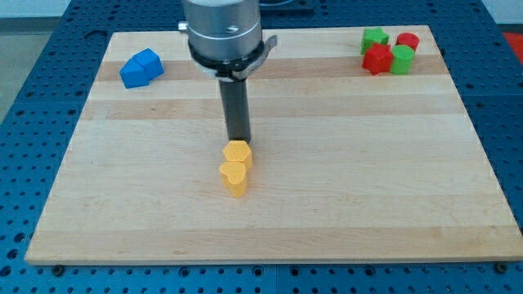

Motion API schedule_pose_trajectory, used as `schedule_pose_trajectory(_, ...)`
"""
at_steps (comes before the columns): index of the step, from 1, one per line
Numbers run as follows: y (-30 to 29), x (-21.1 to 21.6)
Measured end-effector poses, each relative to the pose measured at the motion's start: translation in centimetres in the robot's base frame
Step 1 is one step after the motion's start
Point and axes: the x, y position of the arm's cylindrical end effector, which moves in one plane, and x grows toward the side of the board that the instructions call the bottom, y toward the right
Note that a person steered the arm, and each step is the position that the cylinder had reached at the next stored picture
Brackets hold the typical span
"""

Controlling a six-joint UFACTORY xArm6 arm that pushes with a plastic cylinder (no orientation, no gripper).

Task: Nudge red circle a bit up

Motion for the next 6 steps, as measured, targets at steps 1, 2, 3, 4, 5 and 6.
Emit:
schedule_pose_trajectory(1,2.2,-6.3)
schedule_pose_trajectory(2,3.8,-7.1)
schedule_pose_trajectory(3,6.6,-7.1)
schedule_pose_trajectory(4,9.8,-6.9)
schedule_pose_trajectory(5,10.7,-6.9)
schedule_pose_trajectory(6,13.6,-6.9)
